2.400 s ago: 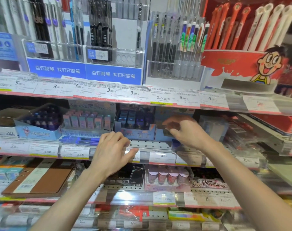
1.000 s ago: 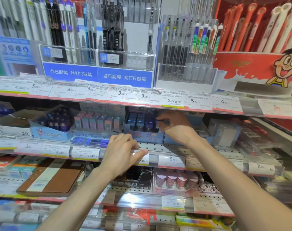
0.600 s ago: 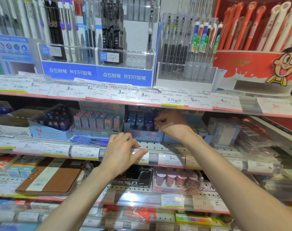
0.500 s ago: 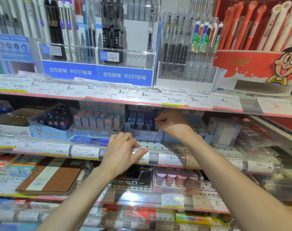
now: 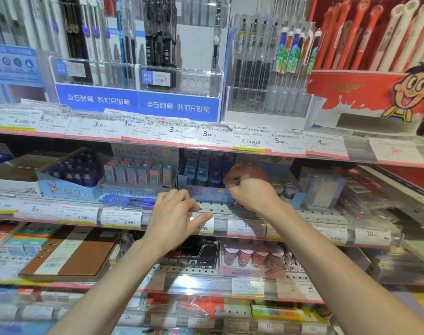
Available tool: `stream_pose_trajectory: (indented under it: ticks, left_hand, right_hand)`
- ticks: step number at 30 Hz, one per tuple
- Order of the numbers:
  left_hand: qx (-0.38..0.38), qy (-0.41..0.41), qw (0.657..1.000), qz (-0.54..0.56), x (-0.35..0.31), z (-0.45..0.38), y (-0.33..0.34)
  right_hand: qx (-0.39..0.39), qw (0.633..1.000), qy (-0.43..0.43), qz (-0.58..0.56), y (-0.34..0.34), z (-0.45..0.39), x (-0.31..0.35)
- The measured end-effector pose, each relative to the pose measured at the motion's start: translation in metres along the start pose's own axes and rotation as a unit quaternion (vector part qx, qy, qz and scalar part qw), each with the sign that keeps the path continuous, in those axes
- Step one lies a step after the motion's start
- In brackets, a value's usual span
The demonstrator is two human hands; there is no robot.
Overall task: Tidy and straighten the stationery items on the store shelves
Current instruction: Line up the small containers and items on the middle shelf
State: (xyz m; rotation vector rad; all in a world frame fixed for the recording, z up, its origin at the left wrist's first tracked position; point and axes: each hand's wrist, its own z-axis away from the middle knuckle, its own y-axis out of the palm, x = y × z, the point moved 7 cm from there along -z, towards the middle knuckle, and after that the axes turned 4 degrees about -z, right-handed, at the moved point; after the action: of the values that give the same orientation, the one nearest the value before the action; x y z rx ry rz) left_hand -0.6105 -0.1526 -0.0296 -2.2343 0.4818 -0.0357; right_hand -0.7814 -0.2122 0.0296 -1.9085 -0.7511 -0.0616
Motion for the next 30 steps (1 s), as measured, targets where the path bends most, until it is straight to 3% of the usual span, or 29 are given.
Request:
stream_pose_trajectory:
  ticks: [14, 21, 27, 30]
  left_hand:
    - [0.001, -0.014, 1.000, -0.004, 0.001, 0.003, 0.002]
    - [-0.009, -0.013, 0.997, 0.074, 0.011, 0.009, -0.003]
    - [-0.092, 0.006, 0.984, 0.153, 0.005, 0.023, -0.025]
    - [-0.077, -0.005, 0.977, 0.198, -0.001, 0.043, -0.025]
  right_hand:
    - [0.012, 1.000, 0.013, 0.002, 0.000, 0.015, 0.006]
    - [-0.047, 0.994, 0.096, 0.006, -0.013, 0.055, 0.009]
    - [-0.138, 0.977, 0.109, -0.120, -0.020, 0.128, 0.011]
    - [-0.156, 0.964, 0.143, -0.159, -0.010, 0.163, -0.001]
